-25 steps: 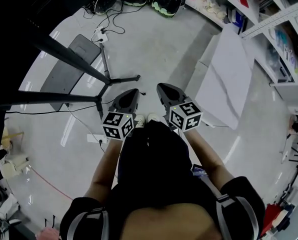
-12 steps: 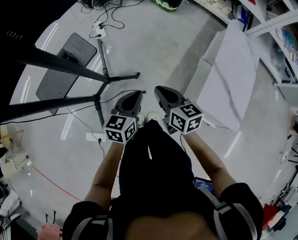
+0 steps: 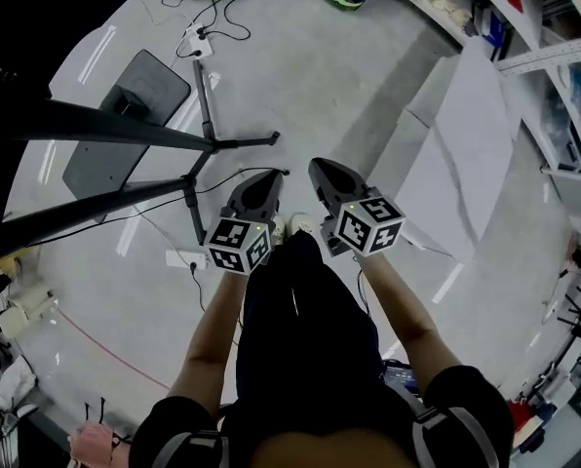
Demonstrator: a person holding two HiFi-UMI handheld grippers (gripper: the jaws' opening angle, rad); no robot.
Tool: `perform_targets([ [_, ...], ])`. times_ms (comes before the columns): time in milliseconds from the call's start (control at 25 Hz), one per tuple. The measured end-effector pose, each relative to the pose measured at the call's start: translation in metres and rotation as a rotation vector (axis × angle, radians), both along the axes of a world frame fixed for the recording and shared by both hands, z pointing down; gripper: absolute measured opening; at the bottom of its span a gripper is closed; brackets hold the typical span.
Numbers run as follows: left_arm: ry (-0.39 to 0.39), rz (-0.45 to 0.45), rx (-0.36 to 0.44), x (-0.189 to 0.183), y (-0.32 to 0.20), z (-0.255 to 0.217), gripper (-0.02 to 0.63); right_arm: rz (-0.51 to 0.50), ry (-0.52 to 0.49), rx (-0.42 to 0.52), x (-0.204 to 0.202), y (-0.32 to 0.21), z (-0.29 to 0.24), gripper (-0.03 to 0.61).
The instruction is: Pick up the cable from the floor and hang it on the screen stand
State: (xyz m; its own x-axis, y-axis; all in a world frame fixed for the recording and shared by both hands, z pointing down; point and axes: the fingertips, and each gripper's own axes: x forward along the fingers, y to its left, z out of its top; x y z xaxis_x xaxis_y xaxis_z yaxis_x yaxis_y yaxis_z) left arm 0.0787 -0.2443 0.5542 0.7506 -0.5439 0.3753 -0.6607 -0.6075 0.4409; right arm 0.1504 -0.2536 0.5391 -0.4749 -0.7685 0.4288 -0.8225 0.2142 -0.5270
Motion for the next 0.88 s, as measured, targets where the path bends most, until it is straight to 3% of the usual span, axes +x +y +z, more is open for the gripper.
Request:
perform_targets([
  [480,-0.012,0.016,-0.057,0.007,-0.022,0.075,0.006,0.027,0.027,-0.047,0.006,-0.03,0.078,0.026],
  [880,-0.04,0.002,-0.09,-0.005,-0.037,0.149,0.006,-0.015,0.049,-0.079,0.002,-0.04,0.157,0.026],
])
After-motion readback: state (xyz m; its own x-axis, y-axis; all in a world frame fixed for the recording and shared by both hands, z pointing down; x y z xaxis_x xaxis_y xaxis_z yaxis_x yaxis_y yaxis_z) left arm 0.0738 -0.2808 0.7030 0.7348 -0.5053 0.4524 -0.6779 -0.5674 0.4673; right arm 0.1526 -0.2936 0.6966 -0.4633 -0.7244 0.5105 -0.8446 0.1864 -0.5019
